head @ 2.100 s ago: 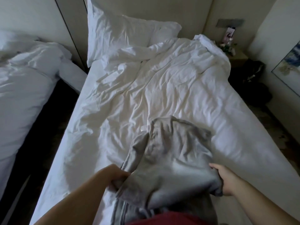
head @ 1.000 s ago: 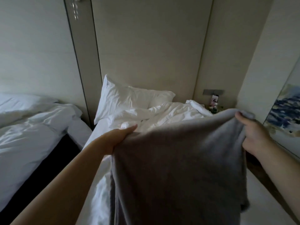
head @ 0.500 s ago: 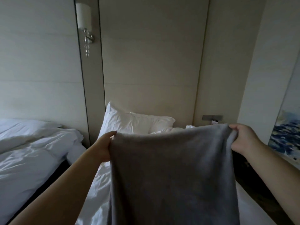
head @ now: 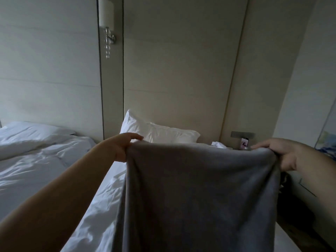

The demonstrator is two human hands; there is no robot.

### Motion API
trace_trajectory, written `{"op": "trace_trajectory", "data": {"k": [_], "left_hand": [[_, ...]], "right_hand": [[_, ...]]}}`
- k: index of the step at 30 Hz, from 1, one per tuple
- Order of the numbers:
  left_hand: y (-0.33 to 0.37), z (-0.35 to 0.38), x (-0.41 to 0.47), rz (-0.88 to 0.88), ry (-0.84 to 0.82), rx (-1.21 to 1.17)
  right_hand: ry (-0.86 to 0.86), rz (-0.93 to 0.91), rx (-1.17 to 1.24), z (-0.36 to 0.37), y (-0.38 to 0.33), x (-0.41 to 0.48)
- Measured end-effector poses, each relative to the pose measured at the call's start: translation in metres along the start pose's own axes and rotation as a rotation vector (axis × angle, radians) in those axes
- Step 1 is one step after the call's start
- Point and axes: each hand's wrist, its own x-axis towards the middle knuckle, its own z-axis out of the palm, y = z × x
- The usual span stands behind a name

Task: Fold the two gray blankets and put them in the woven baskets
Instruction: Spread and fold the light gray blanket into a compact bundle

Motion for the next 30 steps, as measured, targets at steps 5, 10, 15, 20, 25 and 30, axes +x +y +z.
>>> {"op": "trace_trajectory", "data": {"k": [5,10,15,20,25,30], "left_hand": [[0.0,0.004,0.001,-0.004,-0.006,0.105],[0.018,0.01,0.01,0.193,0.038,-0.196],[0.028,0.009,0.011,0.296,0.061,-0.449],[0.012,0.001,0.038,0.553,0.229,-0.419],[-0.09,-0.009,0.078,0.364,0.512,-0.124],[-0.24,-0.045,0.088,-0.177,0.576,0.14]], "right_hand": [[-0.099,0.108,-0.216,-0.004,-0.002,-0.002],[0.017,-0.115,0.025,-0.001,-0.011,0.014],[0.123,-0.46,0.415,-0.002,-0.032,0.023],[0.065,-0.58,0.648,0.002,-0.014,0.019],[0.236,-0.174,0.527,0.022,0.11,0.058],[0.291,0.294,0.233,0.046,0.281,0.057]]}}
